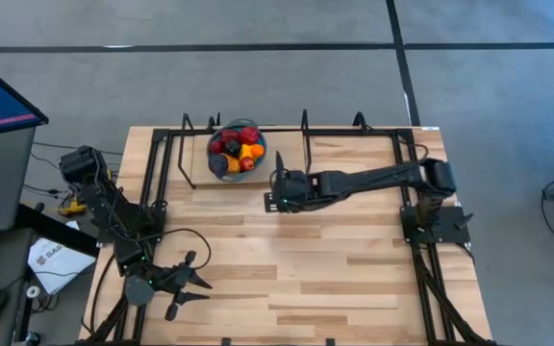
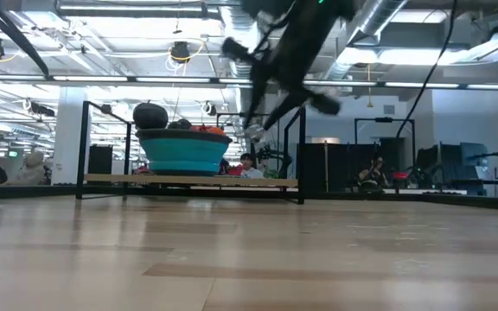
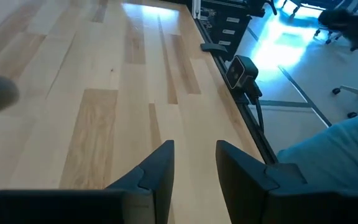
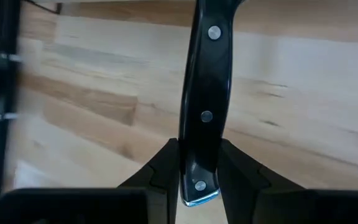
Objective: Pick & Place Fruit
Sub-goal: Put the black knife on the shelf, then adjust the shelf to align the position, then return to Home Position
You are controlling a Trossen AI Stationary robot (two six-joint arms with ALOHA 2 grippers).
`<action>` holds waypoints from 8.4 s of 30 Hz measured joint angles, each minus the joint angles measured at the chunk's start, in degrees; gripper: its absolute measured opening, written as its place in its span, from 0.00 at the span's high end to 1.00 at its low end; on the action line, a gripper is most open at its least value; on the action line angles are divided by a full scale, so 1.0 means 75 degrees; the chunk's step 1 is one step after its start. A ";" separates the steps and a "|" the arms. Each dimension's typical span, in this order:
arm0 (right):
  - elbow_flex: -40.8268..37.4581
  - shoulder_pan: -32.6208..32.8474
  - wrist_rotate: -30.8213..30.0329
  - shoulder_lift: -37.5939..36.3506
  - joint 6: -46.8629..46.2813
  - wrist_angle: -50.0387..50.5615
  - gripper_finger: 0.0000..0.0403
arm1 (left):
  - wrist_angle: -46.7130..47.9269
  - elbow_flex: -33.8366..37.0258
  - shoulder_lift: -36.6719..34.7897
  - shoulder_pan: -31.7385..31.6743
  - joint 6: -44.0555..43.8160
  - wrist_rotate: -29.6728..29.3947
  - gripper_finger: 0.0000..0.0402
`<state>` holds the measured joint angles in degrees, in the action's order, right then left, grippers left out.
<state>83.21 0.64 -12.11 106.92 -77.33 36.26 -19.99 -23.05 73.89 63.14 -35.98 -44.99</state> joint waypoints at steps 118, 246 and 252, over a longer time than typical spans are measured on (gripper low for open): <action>0.6859 0.2877 0.1442 0.1973 0.7301 0.7216 0.72 | -0.0606 -0.0003 0.0000 0.0022 0.0098 0.0000 0.72; 0.2138 0.5289 -0.3322 0.2092 0.2836 0.2531 1.00 | 0.4902 -0.0135 -0.6861 -1.0056 0.1334 0.8765 1.00; 0.1923 0.5432 -0.3582 0.1829 0.2988 0.2574 1.00 | 0.3490 0.0675 -0.7818 -0.7132 0.1697 0.5569 1.00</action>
<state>97.63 41.39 -38.98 120.64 -54.92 55.56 6.18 -17.98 15.25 9.65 -23.25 -3.22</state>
